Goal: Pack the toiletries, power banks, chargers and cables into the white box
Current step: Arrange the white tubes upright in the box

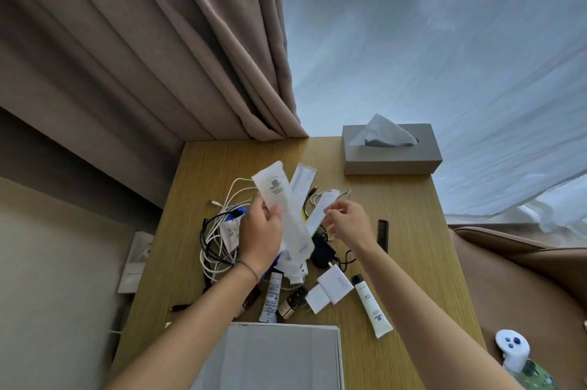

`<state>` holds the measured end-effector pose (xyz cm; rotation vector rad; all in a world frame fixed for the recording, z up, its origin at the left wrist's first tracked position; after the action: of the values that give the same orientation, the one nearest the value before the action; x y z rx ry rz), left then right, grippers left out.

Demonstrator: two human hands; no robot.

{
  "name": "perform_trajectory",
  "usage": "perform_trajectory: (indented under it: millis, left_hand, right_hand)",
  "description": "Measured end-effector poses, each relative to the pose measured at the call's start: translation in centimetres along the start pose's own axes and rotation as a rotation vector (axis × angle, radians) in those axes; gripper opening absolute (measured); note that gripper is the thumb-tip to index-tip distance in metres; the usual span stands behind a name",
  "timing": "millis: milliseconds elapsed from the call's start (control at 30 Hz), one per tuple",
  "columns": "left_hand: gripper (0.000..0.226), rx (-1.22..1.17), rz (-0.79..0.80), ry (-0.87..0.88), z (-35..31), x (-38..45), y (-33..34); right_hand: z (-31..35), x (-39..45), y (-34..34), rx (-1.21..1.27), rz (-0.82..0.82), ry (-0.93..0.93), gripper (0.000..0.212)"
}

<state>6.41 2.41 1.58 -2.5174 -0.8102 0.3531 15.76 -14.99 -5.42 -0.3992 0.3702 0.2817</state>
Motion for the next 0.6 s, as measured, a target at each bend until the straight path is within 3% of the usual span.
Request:
perform_trajectory:
  millis: [133, 233, 300, 467, 600]
  left_hand:
    - [0.011, -0.29, -0.067, -0.23, 0.5, -0.3, -1.9]
    - [0.012, -0.349, -0.104, -0.373, 1.4, -0.7, -2.6]
    - [0.015, -0.351, -0.135, -0.426, 2.0, -1.0, -3.0]
    - [0.018, -0.41, -0.123, -0.559, 3.4, -1.6, -3.5]
    - [0.011, -0.67, 0.093, -0.727, 3.7, -2.2, -3.4]
  right_hand:
    - [-0.6, 2.5, 2.1, -0.319, -0.047, 0.08, 0.035]
    - [-1.4, 3.3, 1.8, -0.524, -0.179, 0.168, 0.046]
    - [-2.0, 3.6, 1.8, -0.586, -0.183, 0.204, 0.049]
    - [-3.1, 4.3, 3.1, -0.436, -0.092, 0.27, 0.041]
    - [-3.4, 4.8, 4.1, -0.125, -0.102, 0.306, 0.016]
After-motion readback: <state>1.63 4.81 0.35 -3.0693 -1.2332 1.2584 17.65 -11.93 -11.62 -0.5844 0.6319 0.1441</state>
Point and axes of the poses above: each hand's wrist, its own x-axis towards the middle knuckle, its own y-axis out of the palm, z = x × y, the point moved 5 cm from there along x, towards the middle knuckle, and after that the axes turned 2 degrees about -z, right-handed, at the moved point
